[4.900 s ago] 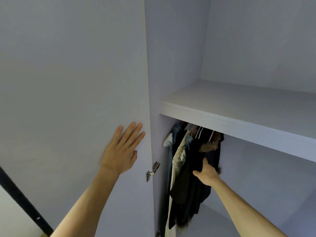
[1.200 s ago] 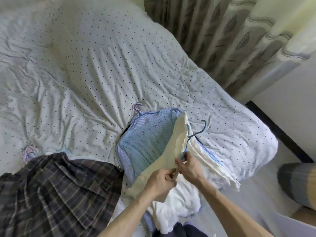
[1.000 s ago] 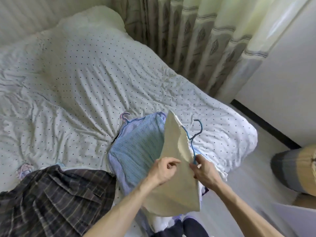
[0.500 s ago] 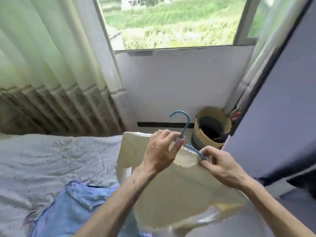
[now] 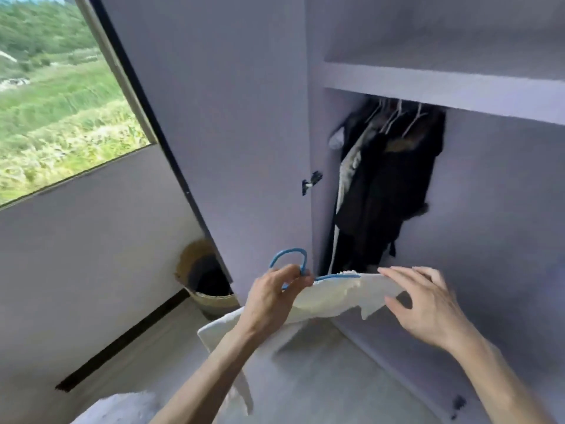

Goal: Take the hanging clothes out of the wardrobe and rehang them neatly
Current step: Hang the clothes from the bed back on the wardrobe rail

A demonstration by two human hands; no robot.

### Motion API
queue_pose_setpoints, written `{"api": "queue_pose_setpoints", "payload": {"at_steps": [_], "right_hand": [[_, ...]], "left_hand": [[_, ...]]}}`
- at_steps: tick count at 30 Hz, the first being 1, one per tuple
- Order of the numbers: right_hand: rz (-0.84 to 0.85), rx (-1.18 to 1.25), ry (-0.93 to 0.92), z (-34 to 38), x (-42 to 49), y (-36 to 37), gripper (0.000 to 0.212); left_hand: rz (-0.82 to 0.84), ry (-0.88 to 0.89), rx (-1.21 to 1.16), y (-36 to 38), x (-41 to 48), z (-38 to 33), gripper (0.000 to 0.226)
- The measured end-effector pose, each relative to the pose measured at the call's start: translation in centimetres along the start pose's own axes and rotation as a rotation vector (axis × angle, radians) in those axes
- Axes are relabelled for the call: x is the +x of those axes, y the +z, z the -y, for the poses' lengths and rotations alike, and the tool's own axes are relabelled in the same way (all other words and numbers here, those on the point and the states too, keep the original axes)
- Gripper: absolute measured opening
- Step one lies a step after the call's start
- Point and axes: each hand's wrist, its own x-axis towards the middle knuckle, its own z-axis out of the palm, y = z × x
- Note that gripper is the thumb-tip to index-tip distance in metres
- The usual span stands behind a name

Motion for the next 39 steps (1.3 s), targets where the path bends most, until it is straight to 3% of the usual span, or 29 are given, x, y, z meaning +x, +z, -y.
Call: {"api": "queue_pose_setpoints", "payload": {"at_steps": [3, 11, 14, 17, 22, 27, 32, 36, 39], "right_hand": [[-0.133, -0.024, 0.118, -3.1, -0.5, -1.1, 0.041], [-0.337, -0.162, 0.158, -5.4, -2.9, -2.9, 0.023], [-0.219, -0.168, 0.206, -4.6, -3.7, -4.1, 0.018], [-0.006, 0.09, 0.301, -3.4, -4.4, -5.2, 0.014], [0.143, 0.362, 0.386, -1.1, -5.3, -4.5, 0.016], [0.145, 0.694, 0.425, 0.3, -5.4, -0.9, 0.01], [0.095, 0.937, 0.475, 1.5, -4.3, 1.7, 0.007], [0.077, 1.006, 0.508, 1.6, -2.1, 2.2, 0.018], [0.039, 0.981, 0.519, 1.0, 0.4, 1.8, 0.009]], "left_hand": [[0.087, 0.036, -0.053, 1.7, 3.6, -1.3, 0.012], [0.151, 0.171, -0.189, 3.1, 10.7, -5.2, 0.016], [0.22, 0.232, -0.185, 4.0, 12.7, -6.2, 0.018], [0.271, 0.281, -0.149, 5.3, 14.8, -7.0, 0.024], [0.348, 0.372, -0.099, 7.3, 17.2, -8.1, 0.025], [0.685, 0.443, 0.312, 6.5, 19.4, -6.7, 0.061], [0.589, 0.507, 0.658, 3.8, 22.4, -4.8, 0.063], [0.416, 0.506, 0.902, 1.0, 25.6, -3.4, 0.067], [0.231, 0.487, 1.015, -1.2, 28.3, -3.0, 0.068]]}}
